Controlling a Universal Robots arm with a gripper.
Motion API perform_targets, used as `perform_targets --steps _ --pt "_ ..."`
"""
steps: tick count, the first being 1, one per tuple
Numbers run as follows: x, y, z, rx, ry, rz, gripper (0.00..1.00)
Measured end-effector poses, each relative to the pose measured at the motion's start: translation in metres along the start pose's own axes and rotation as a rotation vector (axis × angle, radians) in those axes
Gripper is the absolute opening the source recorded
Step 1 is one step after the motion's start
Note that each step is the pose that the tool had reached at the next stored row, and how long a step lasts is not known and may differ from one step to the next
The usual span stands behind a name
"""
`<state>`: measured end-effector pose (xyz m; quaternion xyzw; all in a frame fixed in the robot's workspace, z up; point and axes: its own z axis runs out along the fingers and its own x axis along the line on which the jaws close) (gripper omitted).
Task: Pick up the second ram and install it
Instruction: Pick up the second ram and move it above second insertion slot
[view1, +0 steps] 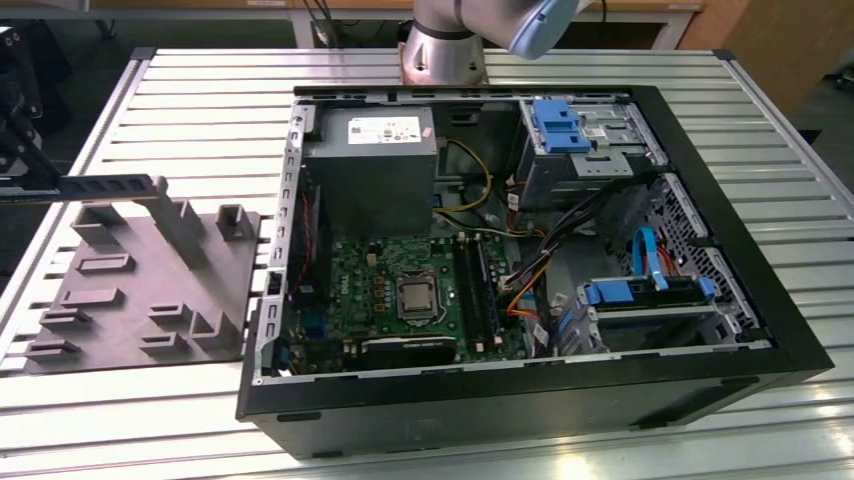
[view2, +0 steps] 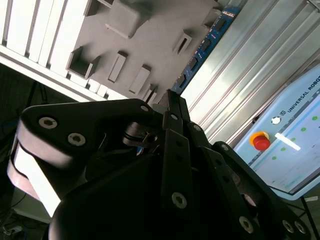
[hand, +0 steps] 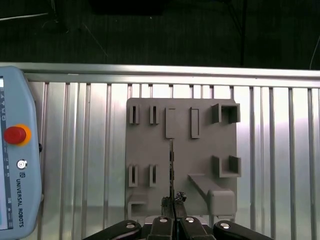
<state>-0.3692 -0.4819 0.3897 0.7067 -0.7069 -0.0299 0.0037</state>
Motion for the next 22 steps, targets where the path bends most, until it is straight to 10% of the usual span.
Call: perform_targets --steps 22 --pt "0.0 -0.0172 -0.0008 0.0 0.0 0.0 0.12"
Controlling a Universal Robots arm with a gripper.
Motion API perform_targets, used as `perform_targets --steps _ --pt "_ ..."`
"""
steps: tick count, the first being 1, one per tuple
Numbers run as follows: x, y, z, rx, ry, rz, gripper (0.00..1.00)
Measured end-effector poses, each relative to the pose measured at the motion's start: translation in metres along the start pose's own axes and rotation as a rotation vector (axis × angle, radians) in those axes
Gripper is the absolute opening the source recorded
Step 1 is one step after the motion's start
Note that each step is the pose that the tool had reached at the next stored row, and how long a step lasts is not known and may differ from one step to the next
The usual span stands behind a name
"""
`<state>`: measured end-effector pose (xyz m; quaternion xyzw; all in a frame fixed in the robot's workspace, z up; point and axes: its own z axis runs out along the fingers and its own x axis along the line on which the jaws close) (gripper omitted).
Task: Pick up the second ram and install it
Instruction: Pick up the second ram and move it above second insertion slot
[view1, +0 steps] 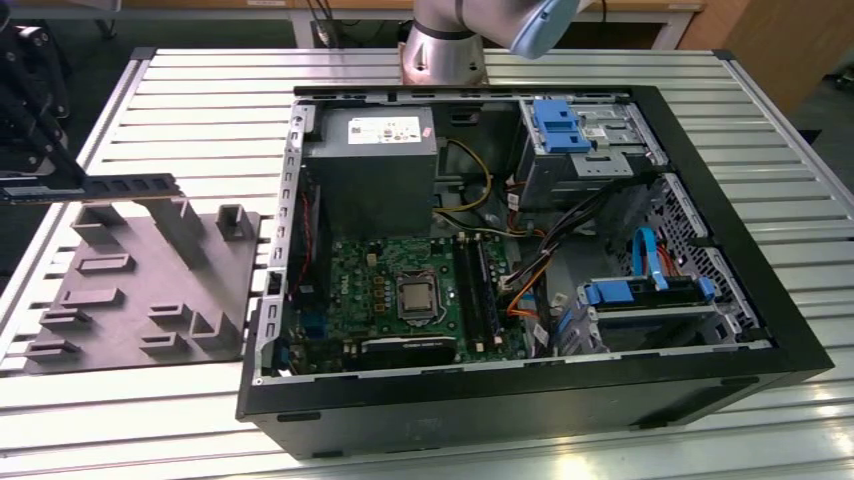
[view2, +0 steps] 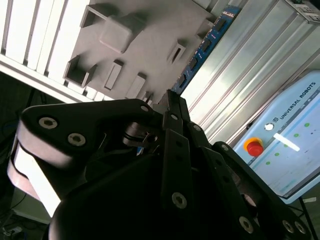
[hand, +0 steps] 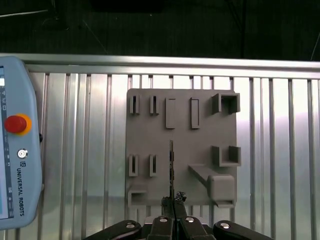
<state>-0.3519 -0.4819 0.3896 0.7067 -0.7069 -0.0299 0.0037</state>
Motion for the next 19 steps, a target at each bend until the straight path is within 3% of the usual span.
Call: perform_targets --steps 19 --pt "0.0 -0.0145 -0.0007 0.0 0.0 0.0 0.12"
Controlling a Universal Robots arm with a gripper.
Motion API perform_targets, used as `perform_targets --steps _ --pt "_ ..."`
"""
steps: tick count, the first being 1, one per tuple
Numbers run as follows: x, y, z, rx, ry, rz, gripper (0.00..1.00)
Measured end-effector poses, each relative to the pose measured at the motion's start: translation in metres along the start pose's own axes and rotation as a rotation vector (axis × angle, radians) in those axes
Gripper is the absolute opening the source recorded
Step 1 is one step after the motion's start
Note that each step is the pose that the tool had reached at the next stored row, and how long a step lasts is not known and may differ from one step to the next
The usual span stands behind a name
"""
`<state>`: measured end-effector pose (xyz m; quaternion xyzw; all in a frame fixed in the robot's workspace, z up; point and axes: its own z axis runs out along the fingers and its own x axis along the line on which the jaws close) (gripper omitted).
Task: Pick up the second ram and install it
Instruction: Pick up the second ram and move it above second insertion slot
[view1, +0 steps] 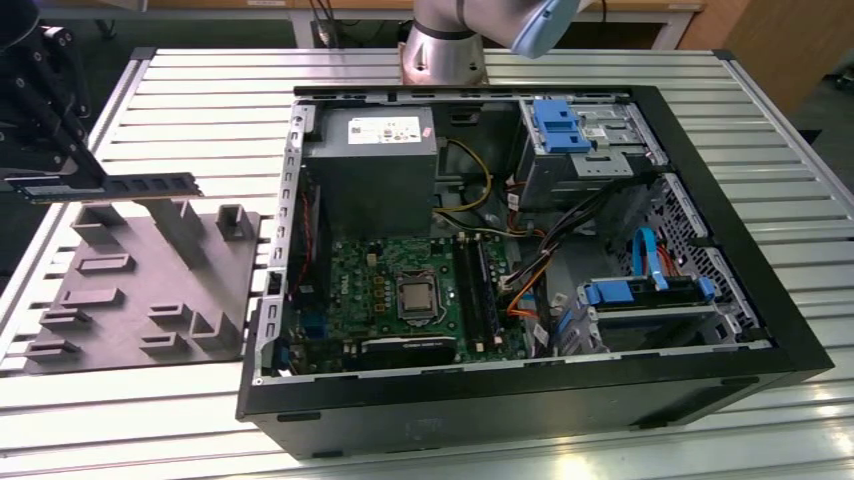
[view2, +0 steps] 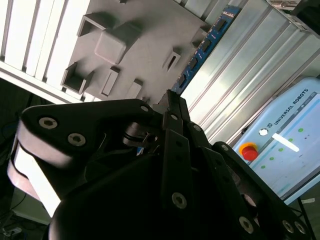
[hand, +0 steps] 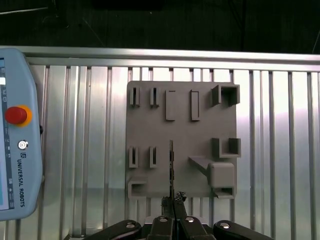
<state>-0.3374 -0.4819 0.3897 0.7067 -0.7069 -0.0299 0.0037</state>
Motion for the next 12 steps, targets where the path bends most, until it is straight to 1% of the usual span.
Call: perform_targets --steps 12 --pt "0.0 -0.0034 -0.0002 0.0 0.0001 0.0 0.12"
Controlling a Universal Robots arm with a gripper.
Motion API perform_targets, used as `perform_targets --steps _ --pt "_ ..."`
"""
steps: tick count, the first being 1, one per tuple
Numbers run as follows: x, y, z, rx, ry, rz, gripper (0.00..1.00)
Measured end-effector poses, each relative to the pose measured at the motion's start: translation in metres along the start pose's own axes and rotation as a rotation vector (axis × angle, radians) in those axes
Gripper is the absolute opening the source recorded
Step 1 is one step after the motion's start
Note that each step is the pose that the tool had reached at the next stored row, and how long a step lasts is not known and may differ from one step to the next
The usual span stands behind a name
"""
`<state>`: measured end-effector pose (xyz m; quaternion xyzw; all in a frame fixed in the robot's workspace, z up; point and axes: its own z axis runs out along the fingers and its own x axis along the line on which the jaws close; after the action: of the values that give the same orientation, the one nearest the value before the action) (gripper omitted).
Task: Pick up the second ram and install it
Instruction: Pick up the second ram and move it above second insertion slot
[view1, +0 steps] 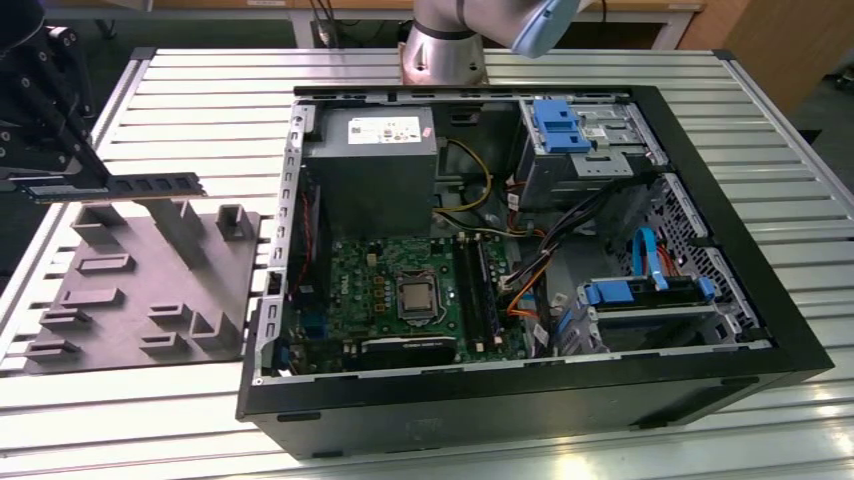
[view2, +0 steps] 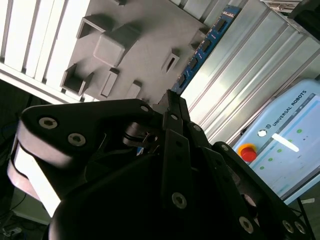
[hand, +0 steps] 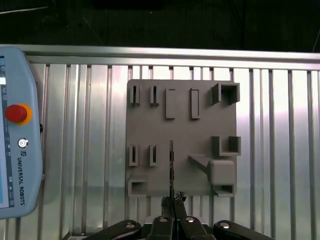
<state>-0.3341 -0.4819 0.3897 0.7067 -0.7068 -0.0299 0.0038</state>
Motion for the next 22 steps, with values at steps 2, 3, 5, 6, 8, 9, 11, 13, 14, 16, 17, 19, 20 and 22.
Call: perform_targets --steps 2,3,5,6,8,9,11,13,14,16,17,19,20,22 --pt "0.0 -0.0008 0.0 0.0 0.0 0.0 0.12" --pt "0.0 -0.0013 -0.0001 0.0 0.0 0.0 0.12" --pt "0.0 -0.0025 -0.0001 0.0 0.0 0.0 0.12" --pt "0.0 -0.0032 -0.0002 -0.0001 0.0 0.0 0.12" --pt "0.0 -0.0045 -0.0002 0.0 0.0 0.0 0.12" --pt "0.0 -0.005 -0.0002 0.0 0.0 0.0 0.12" --pt "0.0 -0.0061 -0.0003 0.0 0.0 0.0 0.12" --pt "0.0 -0.0072 -0.0003 0.0 0.0 0.0 0.12" --pt "0.0 -0.0078 -0.0004 0.0 -0.0001 0.0 0.12" --pt "0.0 -0.0089 -0.0004 0.0 0.0 0.0 0.12" --pt "0.0 -0.0095 -0.0005 0.0 0.0 0.0 0.12" --pt "0.0 -0.0107 -0.0005 0.0 0.0 0.0 0.12" --pt "0.0 -0.0114 -0.0005 0.0 0.0 0.0 0.12" --pt "0.0 -0.0129 -0.0006 0.0 0.0 0.0 0.12"
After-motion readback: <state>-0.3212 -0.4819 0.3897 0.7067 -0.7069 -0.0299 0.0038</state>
